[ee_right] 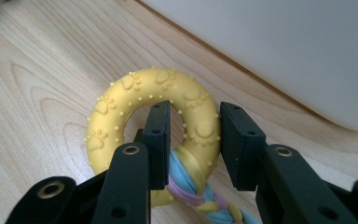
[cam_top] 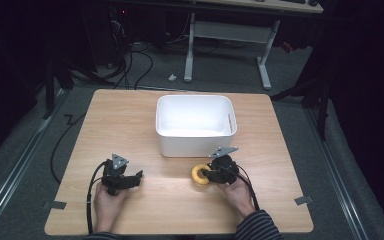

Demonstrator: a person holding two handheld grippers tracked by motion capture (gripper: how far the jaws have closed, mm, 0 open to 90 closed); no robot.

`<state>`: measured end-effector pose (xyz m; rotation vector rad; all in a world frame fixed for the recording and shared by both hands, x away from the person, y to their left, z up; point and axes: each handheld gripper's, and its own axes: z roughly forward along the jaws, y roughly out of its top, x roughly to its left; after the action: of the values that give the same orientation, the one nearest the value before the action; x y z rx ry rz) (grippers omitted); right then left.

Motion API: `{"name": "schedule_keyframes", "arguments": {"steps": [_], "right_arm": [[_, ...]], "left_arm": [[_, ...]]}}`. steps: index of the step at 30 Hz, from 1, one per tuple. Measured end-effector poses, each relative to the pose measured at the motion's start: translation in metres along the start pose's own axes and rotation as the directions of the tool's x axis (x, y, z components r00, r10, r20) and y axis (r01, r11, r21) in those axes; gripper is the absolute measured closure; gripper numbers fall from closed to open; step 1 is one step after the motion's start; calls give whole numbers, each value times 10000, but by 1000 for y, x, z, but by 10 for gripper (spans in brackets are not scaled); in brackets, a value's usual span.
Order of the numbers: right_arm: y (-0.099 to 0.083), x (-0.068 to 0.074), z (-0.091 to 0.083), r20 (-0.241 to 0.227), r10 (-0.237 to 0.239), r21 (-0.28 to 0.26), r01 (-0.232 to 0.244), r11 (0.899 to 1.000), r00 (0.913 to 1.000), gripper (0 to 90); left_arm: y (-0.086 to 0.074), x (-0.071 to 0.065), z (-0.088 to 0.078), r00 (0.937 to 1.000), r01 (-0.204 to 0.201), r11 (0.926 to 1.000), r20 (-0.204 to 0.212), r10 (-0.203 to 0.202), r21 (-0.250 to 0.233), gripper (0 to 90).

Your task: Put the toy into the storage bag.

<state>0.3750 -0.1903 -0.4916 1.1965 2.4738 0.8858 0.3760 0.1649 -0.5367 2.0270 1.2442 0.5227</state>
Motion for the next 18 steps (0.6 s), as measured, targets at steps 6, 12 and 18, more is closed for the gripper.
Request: {"name": "schedule_keyframes", "arguments": {"steps": [6,12,18], "right_arm": [[-3,-3,-12,-14,5,-193,-5,9998,10000,656],[-6,-8,-30,121,8,-265,-5,9996,9999,656],[-9,-12,-43,242,67,-549,-53,9985,9997,656]], "left_arm": [[0,0,0,10000,2,10000,2,-2,-4,197],[0,0,0,10000,3,10000,0,-3,-4,197],[0,0,0,10000,1,10000,-2,-1,-3,197]]}}
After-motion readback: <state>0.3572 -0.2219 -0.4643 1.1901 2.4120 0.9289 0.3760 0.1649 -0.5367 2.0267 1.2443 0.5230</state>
